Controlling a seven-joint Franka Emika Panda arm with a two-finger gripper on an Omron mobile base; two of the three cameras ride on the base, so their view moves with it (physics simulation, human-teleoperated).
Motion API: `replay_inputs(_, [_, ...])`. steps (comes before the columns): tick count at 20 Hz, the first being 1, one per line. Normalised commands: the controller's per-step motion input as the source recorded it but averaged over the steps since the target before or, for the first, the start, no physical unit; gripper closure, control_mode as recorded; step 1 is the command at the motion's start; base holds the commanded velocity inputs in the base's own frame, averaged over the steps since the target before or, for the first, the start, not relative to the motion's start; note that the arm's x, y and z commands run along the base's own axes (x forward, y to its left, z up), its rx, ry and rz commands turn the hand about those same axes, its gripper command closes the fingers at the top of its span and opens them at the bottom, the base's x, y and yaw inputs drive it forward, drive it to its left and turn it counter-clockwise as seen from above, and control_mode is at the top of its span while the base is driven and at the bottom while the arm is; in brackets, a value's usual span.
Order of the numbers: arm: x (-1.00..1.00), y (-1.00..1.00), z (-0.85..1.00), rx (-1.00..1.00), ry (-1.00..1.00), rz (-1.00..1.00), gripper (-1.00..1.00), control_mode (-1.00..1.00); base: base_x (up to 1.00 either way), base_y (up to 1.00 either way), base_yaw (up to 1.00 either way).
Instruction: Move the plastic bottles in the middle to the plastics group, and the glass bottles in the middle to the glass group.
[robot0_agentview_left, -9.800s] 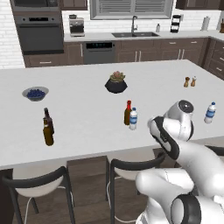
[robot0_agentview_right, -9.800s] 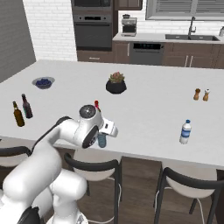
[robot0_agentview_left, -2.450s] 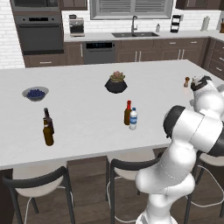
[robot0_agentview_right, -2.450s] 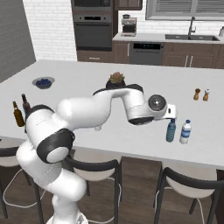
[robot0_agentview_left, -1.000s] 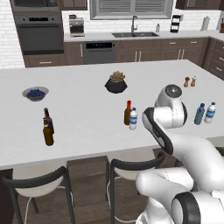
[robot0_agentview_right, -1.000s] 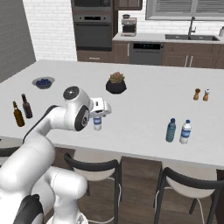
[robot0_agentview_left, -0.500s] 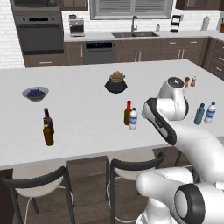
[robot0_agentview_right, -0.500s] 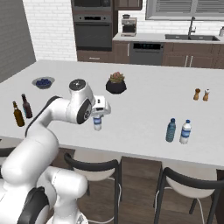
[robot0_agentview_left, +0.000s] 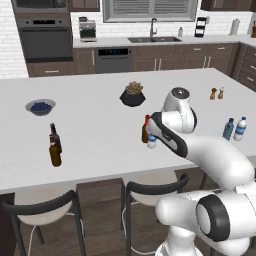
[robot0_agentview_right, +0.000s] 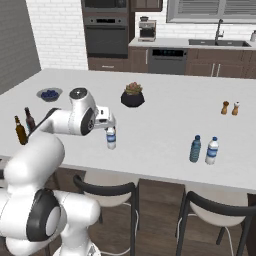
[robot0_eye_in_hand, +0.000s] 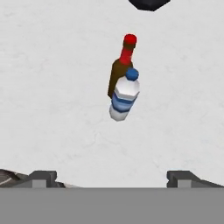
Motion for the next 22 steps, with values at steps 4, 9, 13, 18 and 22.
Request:
replay_inputs(4, [0.5, 0.06, -0.24, 0.06, 0.0, 0.0, -1.0, -1.0, 0.0, 0.0, 0.0])
replay_inputs(9, [0.4, 0.0, -0.23, 0.1, 0.0, 0.0, -1.0, -1.0, 0.0, 0.0, 0.0])
replay_inputs(13, [0.25, 0.0, -0.24, 0.07, 0.0, 0.0, -1.0, -1.0, 0.0, 0.0, 0.0])
replay_inputs(18, [0.03, -0.04, -0.13, 0.0, 0.0, 0.0, -1.0, -1.0, 0.0, 0.0, 0.0])
replay_inputs(22, [0.0, -0.09, 0.0, 0.0, 0.0, 0.0, -1.0, -1.0, 0.0, 0.0, 0.0])
